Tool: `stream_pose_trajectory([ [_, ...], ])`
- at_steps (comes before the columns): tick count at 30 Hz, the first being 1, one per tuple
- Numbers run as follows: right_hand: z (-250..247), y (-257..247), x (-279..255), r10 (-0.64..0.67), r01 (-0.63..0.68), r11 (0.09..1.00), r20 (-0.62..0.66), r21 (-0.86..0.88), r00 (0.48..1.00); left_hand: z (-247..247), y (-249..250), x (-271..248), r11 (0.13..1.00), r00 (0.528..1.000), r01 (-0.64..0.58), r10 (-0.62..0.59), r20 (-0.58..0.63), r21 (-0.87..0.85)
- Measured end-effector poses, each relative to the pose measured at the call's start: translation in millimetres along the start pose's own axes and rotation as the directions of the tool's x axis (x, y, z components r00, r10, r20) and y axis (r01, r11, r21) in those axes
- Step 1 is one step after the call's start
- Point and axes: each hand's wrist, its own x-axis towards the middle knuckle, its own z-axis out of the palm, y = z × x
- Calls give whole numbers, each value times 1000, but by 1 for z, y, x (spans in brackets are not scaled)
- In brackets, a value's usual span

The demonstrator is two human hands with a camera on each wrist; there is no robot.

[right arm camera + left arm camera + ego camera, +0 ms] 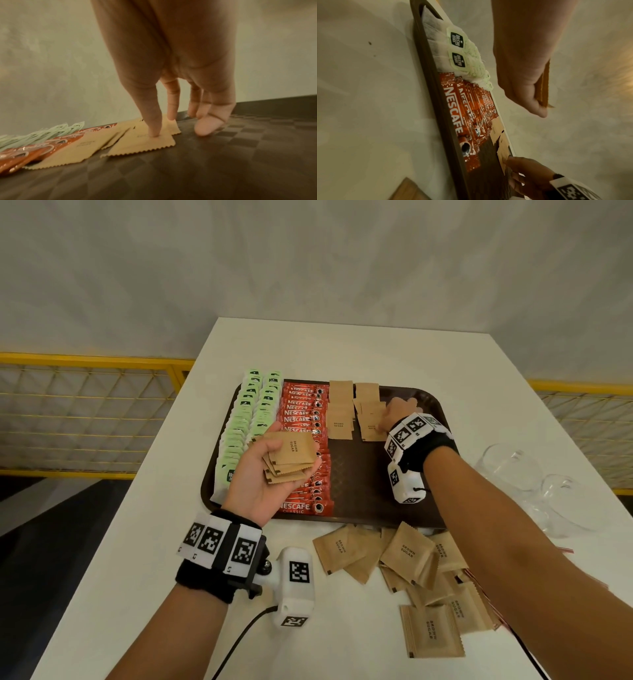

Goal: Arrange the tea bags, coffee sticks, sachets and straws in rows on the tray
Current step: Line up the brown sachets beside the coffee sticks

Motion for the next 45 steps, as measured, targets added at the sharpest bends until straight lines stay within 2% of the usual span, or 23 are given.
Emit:
stream_pose_trajectory([
  [5, 0, 2, 0, -52, 51, 992, 5, 117, 999, 2, -2, -1, 1000, 1000, -18, 18, 5, 16],
  [12, 1, 2, -5, -45, 44, 969, -1, 245, 999, -3, -2, 0, 1000, 1000, -8, 8, -13, 16],
  [23, 5, -1, -4, -44, 29, 968, 56, 249, 997, 0, -3, 0, 1000, 999, -17, 18, -29, 20],
  [29, 6, -2, -4, -34, 19, 973, 59, 229, 998, -1, -4, 3, 1000, 999, 28, -28, 25, -9],
  [31, 4, -3, -7, -24, 18, 969, 23, 246, 999, -1, -5, 3, 1000, 999, 30, -30, 32, -7],
  [34, -8, -5, -20, -99, 146, 956, -189, 255, 977, 1, -7, 6, 1000, 1000, -3, 2, 28, 27],
  [35, -14, -7, -28, -156, 220, 933, -229, 286, 961, 1, -8, 7, 999, 999, -17, 16, 29, 30],
  [36, -21, -9, -39, -222, 284, 897, -210, 338, 952, 2, -9, 9, 999, 999, -30, 29, 37, 29],
  [38, -32, -15, -69, -371, 318, 795, 0, 516, 929, 4, -11, 11, 997, 996, -60, 57, 64, 50],
  [40, -34, -18, -93, -527, 281, 697, 205, 660, 825, 7, -14, 13, 991, 993, -91, 83, 83, 96],
  [41, -32, -19, -101, -584, 279, 654, 236, 704, 776, 8, -16, 13, 988, 991, -103, 92, 94, 114],
  [42, -29, -18, -105, -615, 275, 616, 232, 738, 753, 8, -16, 12, 985, 989, -112, 99, 106, 131],
  [45, -27, -12, -110, -615, 167, 496, 209, 852, 760, 6, -15, 8, 974, 982, -131, 102, 160, 185],
])
